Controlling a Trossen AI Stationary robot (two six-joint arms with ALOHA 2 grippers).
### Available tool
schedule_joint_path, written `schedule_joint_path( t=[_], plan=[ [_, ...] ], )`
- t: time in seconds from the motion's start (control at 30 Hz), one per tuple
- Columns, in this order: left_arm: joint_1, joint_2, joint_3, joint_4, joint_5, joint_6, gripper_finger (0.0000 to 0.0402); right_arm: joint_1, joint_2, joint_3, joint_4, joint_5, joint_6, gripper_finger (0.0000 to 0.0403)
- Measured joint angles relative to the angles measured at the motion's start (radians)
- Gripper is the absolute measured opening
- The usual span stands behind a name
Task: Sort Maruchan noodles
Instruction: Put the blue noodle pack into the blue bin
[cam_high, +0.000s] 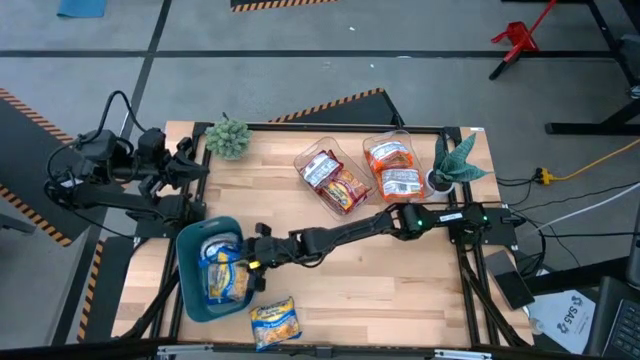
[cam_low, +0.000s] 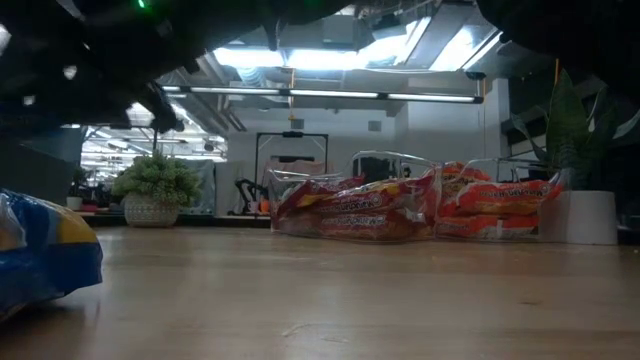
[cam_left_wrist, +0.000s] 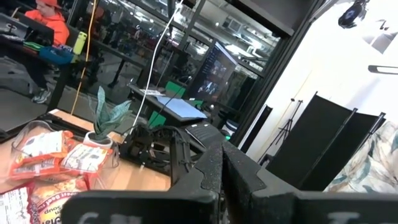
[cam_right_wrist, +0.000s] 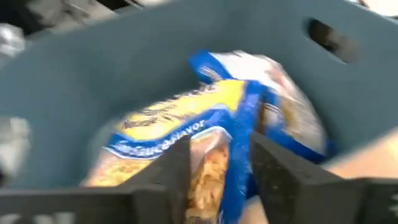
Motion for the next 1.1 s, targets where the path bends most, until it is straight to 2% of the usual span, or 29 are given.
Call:
schedule_joint_path(
  t=[0.1,0.27,0.33,0.4,0.47,0.6,0.73,0.9,1.1],
  plan=[
    [0.0,0.0,0.0,-0.006,-0.014,0.0,0.0,0.0,-0.001,0.0,-0.012,0.028,-0.001,0.0094],
    [0.0,0.0,0.0,-0.033,-0.069,0.009,0.0,0.0,-0.001,0.0,0.006,-0.044,-0.001,0.0028],
    [0.0,0.0,0.0,-0.042,-0.087,0.023,0.0,-0.002,-0.001,0.0,0.01,-0.108,-0.012,0.0009],
    [0.0,0.0,0.0,-0.052,-0.098,0.026,0.0,-0.002,-0.001,0.0,0.013,-0.187,-0.033,0.0003],
    [0.0,0.0,0.0,-0.052,-0.1,0.026,0.0,-0.002,-0.007,0.002,0.004,-0.208,-0.032,0.0007],
    [0.0,0.0,0.0,-0.054,-0.099,0.026,0.0,0.007,-0.058,0.001,-0.029,-0.173,-0.035,0.0007],
    [0.0,0.0,0.0,-0.054,-0.099,0.026,0.0,0.019,-0.104,0.008,-0.053,-0.185,-0.074,0.0001],
    [0.0,0.0,0.0,-0.085,-0.097,0.026,0.0,0.037,-0.104,0.001,-0.242,-0.087,0.003,0.0],
    [0.0,0.0,0.0,-0.113,-0.098,0.027,0.0,0.046,-0.075,0.0,-0.25,-0.046,0.022,0.0]
  ],
)
